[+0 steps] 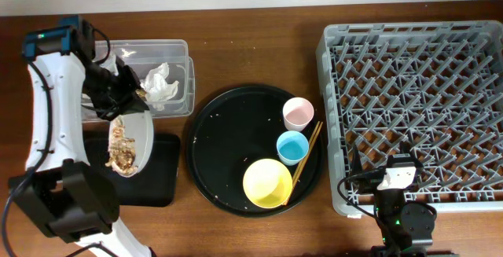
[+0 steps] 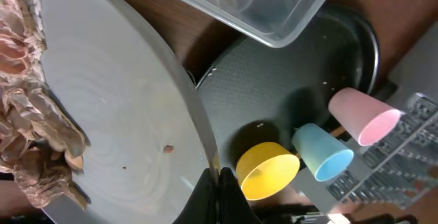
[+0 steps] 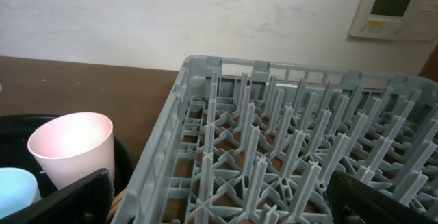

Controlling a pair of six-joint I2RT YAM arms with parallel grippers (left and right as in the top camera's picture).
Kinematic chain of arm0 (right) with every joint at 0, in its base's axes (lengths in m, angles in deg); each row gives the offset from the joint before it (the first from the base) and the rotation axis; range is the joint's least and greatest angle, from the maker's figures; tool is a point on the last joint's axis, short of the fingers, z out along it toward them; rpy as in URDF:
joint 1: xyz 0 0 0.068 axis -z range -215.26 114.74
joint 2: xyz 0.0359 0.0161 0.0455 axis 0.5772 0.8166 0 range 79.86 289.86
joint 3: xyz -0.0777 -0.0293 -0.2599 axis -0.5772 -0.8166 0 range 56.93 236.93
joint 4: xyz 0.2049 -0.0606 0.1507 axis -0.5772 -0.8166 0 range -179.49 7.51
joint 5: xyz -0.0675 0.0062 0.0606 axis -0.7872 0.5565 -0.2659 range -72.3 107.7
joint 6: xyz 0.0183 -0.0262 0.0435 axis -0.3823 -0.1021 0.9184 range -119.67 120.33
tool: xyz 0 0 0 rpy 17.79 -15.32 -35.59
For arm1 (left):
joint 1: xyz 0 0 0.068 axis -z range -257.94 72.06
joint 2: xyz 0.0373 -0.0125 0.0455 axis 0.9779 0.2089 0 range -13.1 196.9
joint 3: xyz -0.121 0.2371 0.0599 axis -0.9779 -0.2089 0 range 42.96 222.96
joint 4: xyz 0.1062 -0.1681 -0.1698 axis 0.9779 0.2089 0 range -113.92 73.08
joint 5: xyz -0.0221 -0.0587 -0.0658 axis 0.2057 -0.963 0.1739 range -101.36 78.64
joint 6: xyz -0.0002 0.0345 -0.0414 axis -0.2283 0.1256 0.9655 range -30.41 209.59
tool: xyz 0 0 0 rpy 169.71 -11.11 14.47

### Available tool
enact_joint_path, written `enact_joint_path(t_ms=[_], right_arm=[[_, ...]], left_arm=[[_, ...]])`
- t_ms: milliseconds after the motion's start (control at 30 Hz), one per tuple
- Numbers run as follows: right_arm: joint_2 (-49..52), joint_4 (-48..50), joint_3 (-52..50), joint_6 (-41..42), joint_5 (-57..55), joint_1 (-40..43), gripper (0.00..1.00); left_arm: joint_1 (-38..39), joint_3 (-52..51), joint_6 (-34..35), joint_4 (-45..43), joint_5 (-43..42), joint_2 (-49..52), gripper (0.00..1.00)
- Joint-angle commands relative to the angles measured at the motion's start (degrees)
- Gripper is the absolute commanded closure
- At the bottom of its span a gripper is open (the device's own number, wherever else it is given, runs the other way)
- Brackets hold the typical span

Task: Sort waste into correct bins and load items into the dishwasher rack
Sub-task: 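Tilt the plate over the black tray to dump the food scraps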

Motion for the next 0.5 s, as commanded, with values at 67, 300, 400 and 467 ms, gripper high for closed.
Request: enact_joint_path(t_ms=[67,300,400,467], right_arm=[[-0.4,-0.3,-0.3,0.2,-0.5,-0.3,0.02],[-0.4,-0.3,-0.3,0.2,-0.5,-0.3,0.02],[-0.4,-0.3,-0.3,0.2,-0.5,-0.3,0.02],[-0.4,-0.3,-0.3,0.2,-0.5,-0.3,0.01]], left_arm=[[-2.6,1.0,-4.4,1.9,-3.6,-1.9,0.99],[-6.1,1.0,-8.2,3.5,-6.7,-1.9,0.99],[-6.1,0.5,-8.6,3.4,-6.8,-1.9,0.99],[-6.1,-1.1,-8.6,2.5,-6.8,-1.9,0.99]])
